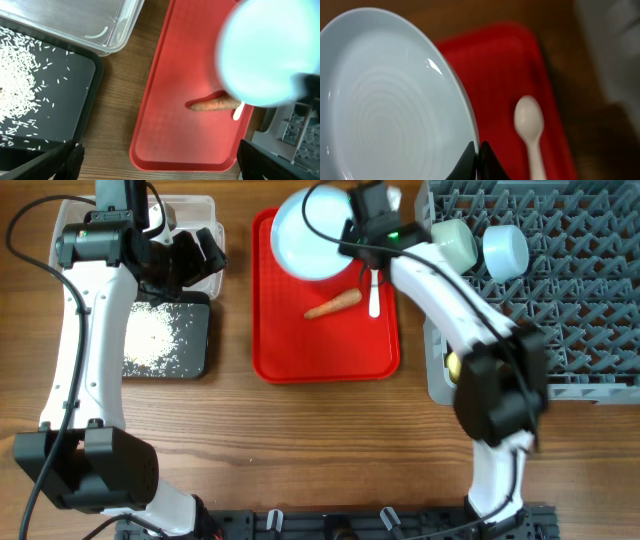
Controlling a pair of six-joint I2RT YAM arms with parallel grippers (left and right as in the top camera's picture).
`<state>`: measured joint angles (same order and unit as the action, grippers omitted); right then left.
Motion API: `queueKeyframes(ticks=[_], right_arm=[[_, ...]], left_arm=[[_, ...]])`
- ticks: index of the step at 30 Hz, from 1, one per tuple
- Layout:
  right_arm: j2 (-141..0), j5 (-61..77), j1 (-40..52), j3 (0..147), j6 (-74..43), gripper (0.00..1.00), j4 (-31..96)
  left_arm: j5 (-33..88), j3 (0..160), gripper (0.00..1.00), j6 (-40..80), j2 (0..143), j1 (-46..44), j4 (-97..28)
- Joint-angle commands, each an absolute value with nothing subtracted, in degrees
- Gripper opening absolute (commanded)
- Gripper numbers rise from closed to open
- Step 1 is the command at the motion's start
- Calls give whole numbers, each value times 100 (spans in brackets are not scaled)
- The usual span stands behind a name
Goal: Sort waste into correct bins and load items into the dishwasher rack
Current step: 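Lift the light-blue plate and stand it upright in the rack's right side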
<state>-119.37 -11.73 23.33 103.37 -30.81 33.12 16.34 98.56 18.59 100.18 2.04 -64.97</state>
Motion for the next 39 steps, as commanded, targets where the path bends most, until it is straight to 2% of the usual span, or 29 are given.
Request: queueKeyframes(ticks=[1,6,13,19,25,33,39], right_arm=[[-10809,-2842,2279,10582,-1962,4,3487],[-10064,-5153,2202,10580,-982,4,3763],[-9797,-6720,1761,10580,316,4,3726],[-9802,-6683,860,10536,755,4,3712],[-9804,-5365,-150,10536,1549,4,3686],[-9804,-3791,-862,10175,3079,4,3363],[-9872,-3706,-1131,9605,4158,4,2838]], left_arm=[[1640,9913,100,1865,9992,211,-6499],[1640,9913,100,1865,9992,211,-6499],[1640,9913,100,1865,9992,211,-6499],[1640,9913,100,1865,9992,211,-6499],[1640,9913,100,1865,9992,211,-6499],[1640,9913,100,1865,9992,211,-6499],[1640,9913,100,1865,9992,211,-6499]])
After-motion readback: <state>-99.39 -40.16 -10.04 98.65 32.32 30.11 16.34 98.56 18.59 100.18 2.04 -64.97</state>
